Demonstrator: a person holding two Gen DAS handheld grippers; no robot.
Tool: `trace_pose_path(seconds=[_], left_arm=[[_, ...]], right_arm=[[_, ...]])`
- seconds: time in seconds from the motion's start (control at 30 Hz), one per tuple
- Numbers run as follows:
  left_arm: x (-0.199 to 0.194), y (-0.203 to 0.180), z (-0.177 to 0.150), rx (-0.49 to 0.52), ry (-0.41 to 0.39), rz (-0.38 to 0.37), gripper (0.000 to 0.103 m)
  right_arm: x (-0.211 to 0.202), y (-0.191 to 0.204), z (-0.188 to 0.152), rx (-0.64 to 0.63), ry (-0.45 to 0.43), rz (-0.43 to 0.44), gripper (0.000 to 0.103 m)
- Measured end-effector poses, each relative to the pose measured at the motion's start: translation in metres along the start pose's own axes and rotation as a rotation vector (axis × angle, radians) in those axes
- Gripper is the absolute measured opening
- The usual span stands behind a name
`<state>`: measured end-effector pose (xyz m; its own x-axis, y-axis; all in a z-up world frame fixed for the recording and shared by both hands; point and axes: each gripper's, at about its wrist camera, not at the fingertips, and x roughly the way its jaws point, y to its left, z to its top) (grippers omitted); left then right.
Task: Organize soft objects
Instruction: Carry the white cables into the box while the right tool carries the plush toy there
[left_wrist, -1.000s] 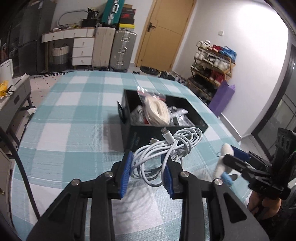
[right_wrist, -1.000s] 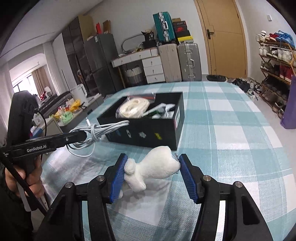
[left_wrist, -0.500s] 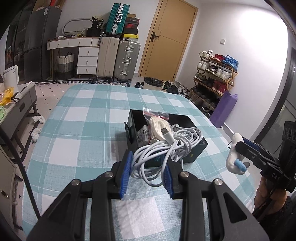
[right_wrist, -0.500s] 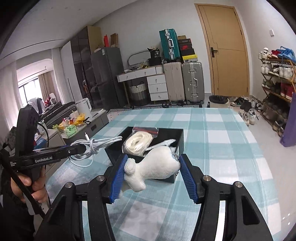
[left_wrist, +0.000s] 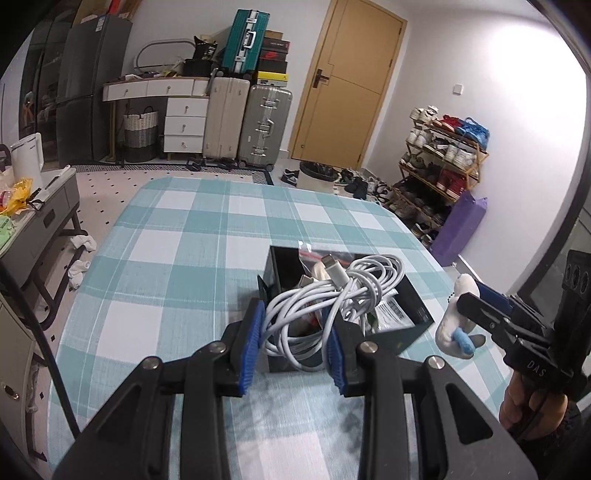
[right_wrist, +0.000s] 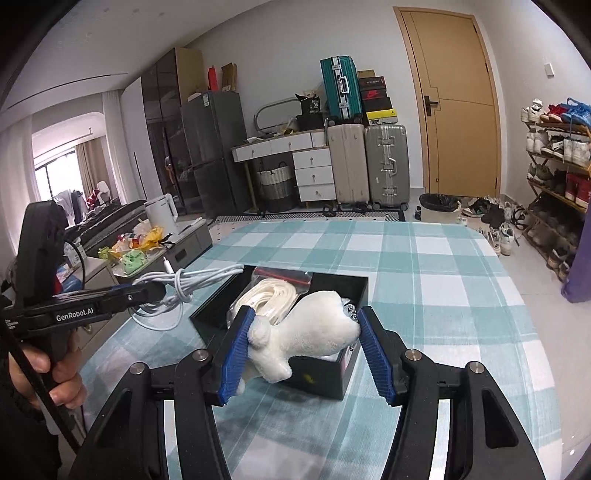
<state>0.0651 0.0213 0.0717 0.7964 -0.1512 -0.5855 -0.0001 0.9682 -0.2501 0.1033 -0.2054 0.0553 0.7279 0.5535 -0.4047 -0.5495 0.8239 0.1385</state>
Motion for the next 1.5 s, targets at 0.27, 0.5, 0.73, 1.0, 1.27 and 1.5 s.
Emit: trace_pose_path(seconds=[0.27,0.5,0.73,1.0,1.27,1.5], left_arm=[[0.025,0.007,0.012,-0.068,-0.002,0.030,0.031],[0.041,0.016,0.010,-0.139,-0.016,0.095,0.031],[0.059,0.013,0.006,-0.129,-0.012,0.131,0.031],[0.061,0.000,0.003,-0.059,-0.034,0.166,0.031],[0.066,-0.014,0.001,0.011,-0.012,0.155,0.032],[0.073,-0.024,-0.002,0.055,0.003,0.153,0.032]], right_arm=[[0.026,-0.003,0.009,-0.030,0.004,-0.048,0.058],[0.046,-0.007,0.013,-0.045,0.005,-0.093,0.058],[0.065,-0.006,0.014,-0.075,0.013,-0.126,0.058],[0.084,-0.003,0.010,-0.136,0.030,-0.179,0.058],[0.099,0.001,0.005,-0.186,0.060,-0.167,0.058],[0.108,0.006,0.001,-0.226,0.081,-0.154,0.058]])
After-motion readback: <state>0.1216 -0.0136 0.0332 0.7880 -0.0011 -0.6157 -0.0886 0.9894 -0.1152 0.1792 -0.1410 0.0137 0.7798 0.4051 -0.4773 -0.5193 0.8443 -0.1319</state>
